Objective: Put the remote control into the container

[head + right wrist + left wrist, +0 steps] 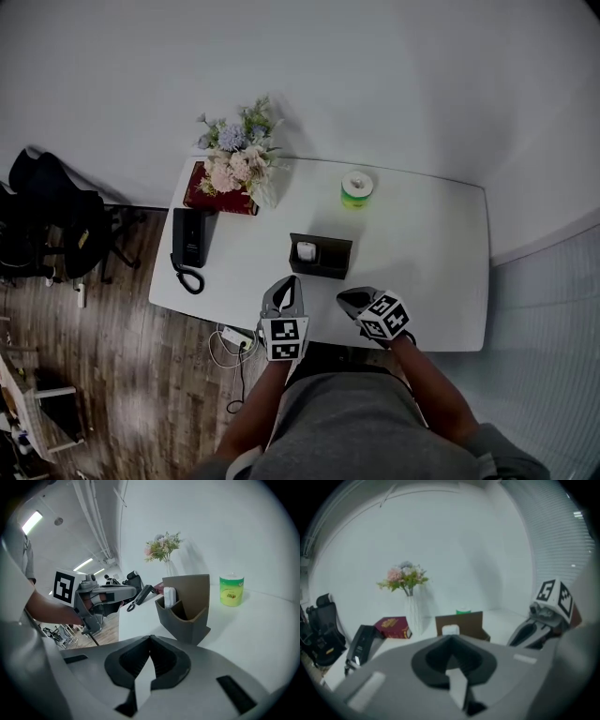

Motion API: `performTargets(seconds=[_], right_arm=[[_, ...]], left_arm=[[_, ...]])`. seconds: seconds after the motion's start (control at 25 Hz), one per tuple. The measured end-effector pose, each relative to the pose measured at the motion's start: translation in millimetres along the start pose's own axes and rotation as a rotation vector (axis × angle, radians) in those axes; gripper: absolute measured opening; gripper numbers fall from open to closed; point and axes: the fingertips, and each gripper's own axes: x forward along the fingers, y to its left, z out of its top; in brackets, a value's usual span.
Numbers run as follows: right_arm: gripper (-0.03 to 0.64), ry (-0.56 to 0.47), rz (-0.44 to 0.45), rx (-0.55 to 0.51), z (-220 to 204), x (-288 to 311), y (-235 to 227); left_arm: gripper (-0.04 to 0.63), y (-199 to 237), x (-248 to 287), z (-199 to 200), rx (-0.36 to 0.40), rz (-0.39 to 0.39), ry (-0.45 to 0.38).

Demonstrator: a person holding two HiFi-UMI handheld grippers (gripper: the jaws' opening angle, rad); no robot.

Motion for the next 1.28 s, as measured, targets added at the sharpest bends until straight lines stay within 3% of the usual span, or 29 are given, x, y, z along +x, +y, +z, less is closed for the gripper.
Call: performTargets(seconds=[0.24, 0.36, 0.56, 0.72, 1.0, 1.28], right_arm=[[0.017, -0.121, 0.02, 0.113, 8.7, -20.6, 3.2], [0.017, -0.139, 0.016, 0.084, 14.4, -28.0, 7.5], [0.017, -0.179, 0.06, 0.082, 20.8, -35.0, 25.4], [0.017, -0.174, 0.063, 0.039, 19.2, -39.5, 34.2], [0.017, -0.182, 0.074, 0.019, 14.2, -39.7, 45.5], [0.017, -0.181, 0.089, 0.014, 5.3, -40.5, 58.9]], left_arm=[[-0.002, -1.3, -26.7, 22.4, -0.044, -0.126, -0.118], [-0.002, -3.5, -37.1, 30.3, -0.05, -0.202, -0.153], [-0.002, -23.8, -57.8, 24.5, -0.112, -0.425, -0.157], [-0.002, -45.3, -71.1, 15.0, -0.075, -0.527, -0.111], [-0.002, -68.3, -89.0, -8.6, -0.078, -0.604, -0.059], [-0.002, -67.3, -102.0, -22.3, -0.133, -0.592, -0.052]])
